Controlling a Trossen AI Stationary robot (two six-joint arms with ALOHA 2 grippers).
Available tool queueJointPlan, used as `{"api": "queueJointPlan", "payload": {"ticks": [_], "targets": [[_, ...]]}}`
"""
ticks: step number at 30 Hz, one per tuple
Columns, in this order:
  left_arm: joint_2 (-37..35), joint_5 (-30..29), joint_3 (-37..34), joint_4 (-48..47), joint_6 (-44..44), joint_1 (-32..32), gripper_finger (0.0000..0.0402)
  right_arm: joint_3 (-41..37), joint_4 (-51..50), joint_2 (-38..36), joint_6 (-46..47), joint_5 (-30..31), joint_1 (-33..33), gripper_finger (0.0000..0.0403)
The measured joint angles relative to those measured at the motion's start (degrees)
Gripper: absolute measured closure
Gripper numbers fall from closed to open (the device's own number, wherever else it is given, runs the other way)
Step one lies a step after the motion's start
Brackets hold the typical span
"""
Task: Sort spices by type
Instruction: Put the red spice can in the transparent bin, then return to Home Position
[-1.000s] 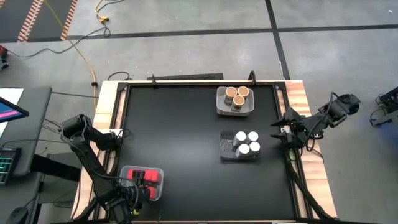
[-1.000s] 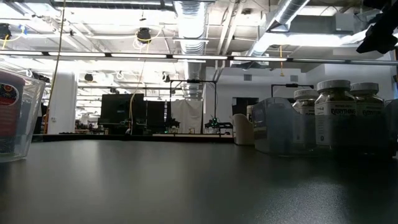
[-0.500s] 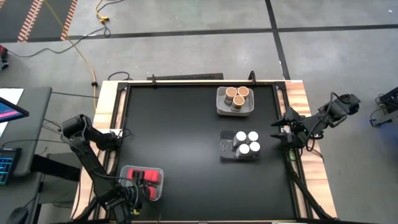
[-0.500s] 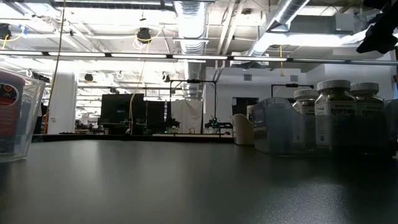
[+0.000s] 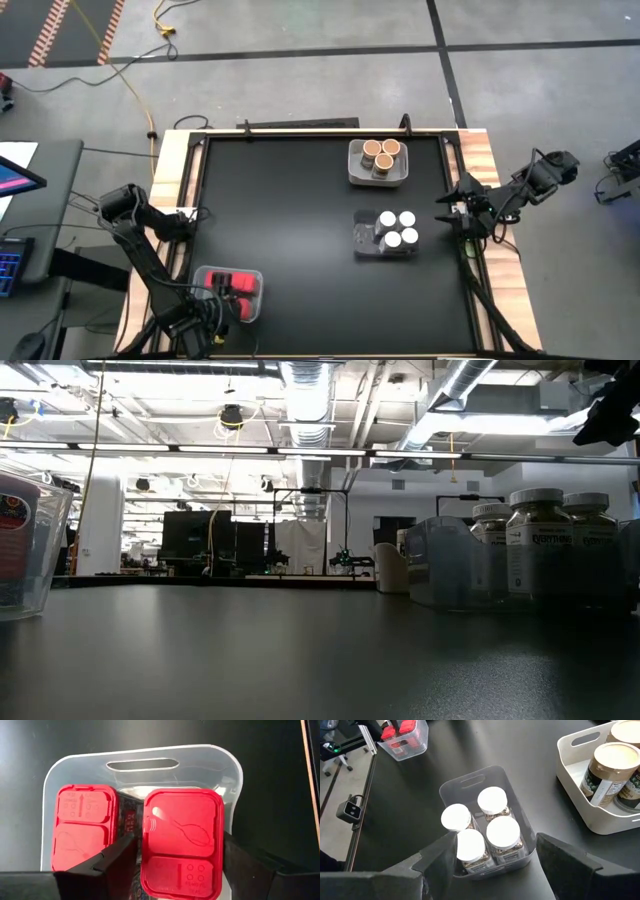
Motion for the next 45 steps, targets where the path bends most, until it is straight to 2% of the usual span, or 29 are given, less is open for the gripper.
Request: {"api": "queueJointPlan", "payload": {"ticks": [10, 26, 33, 37, 43, 45], "targets": [[-0.60, 0.37, 0.00, 0.00, 0.47, 0.00, 0.0139, 0.00, 0.00, 0.00, -0.04, 0.02, 0.00, 0.0108], [-8.20, 0.66, 0.00, 0.18, 0.09, 0.00, 0.0139, 0.02, 0.00, 0.00, -0.17, 0.00, -0.01, 0.0108], [-16.15, 0.56, 0.00, 2.75, 14.83, 1.61, 0.0139, 0.02, 0.01, 0.00, -0.02, 0.00, -0.01, 0.0108], [-20.60, -6.12, 0.02, 3.99, 21.75, 3.98, 0.0139, 0.00, 0.00, 0.00, -0.04, 0.00, 0.00, 0.0108], [-24.53, -19.91, 0.02, 4.29, 20.15, 11.28, 0.0139, 0.02, 0.02, 0.00, -0.06, 0.00, 0.00, 0.0108], [-24.68, -23.15, 0.02, 4.83, 23.78, 14.77, 0.0139, 0.00, 0.02, 0.00, -0.06, 0.00, 0.00, 0.0108]]}}
